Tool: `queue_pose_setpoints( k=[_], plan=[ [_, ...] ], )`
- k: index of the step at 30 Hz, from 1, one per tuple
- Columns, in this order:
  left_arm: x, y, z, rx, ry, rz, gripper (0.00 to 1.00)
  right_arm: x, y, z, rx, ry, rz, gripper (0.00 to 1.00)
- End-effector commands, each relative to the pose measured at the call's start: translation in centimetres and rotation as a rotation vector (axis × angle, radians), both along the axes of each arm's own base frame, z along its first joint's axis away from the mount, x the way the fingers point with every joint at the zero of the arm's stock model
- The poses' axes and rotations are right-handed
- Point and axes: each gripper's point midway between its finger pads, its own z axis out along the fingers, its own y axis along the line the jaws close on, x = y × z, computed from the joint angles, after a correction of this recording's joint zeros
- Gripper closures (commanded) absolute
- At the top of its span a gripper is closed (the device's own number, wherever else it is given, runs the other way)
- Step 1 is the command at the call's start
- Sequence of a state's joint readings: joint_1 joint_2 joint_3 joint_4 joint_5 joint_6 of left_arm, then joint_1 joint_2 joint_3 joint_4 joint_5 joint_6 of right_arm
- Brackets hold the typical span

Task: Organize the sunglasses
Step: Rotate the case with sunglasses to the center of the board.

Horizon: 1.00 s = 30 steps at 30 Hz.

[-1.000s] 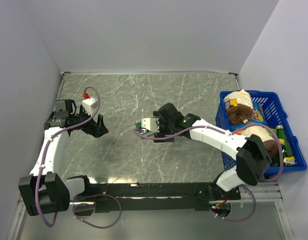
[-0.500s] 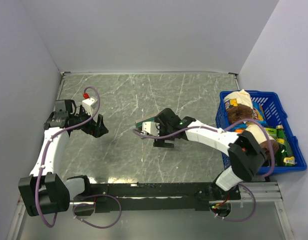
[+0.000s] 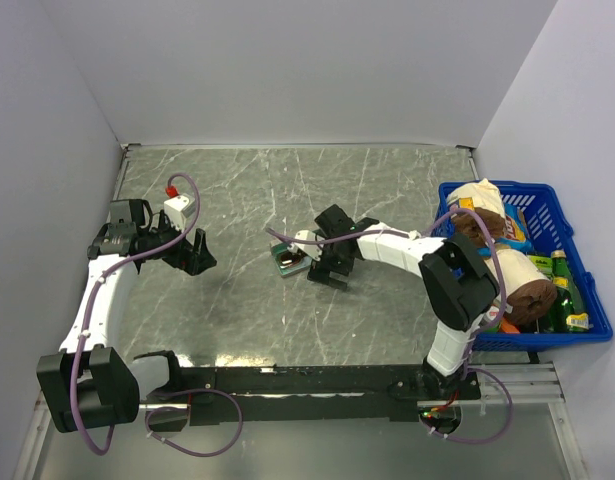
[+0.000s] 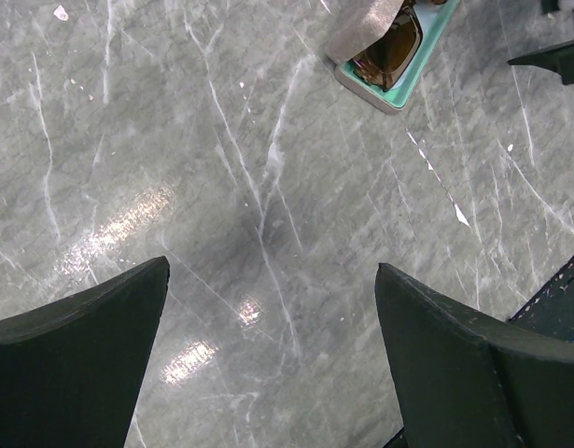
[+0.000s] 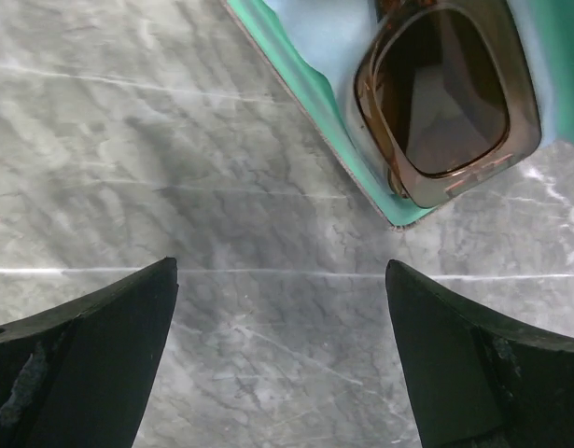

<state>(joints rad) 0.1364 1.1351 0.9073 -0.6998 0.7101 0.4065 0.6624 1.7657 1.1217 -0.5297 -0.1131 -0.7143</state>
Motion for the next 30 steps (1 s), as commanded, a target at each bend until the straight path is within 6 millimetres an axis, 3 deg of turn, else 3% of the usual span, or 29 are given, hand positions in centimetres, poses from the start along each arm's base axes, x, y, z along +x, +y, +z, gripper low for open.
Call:
queue_pose_setpoints(
  k=[1, 11, 18, 30],
  plan=[
    [0.2, -0.1, 1.2, -0.003, -0.055, -0.018, 0.04, 0.0, -0.1, -0.2, 0.011, 0.068, -0.056, 0.02],
    [0.2, -0.1, 1.6, 0.002, -0.078, -0.02, 0.03, 1.6, -0.9, -0.8, 0.014, 0.083, -0.149, 0.02],
    [0.1, -0.1, 1.7, 0.001, -0.08, -0.02, 0.03, 4.2, -0.2, -0.3, 0.018, 0.019, -0.184, 0.0],
    [0.1, -0.2, 1.6, -0.001, -0.076, -0.028, 0.03, 6.8, 0.6, -0.3, 0.0, -0.023, -0.192, 0.0]
  ],
)
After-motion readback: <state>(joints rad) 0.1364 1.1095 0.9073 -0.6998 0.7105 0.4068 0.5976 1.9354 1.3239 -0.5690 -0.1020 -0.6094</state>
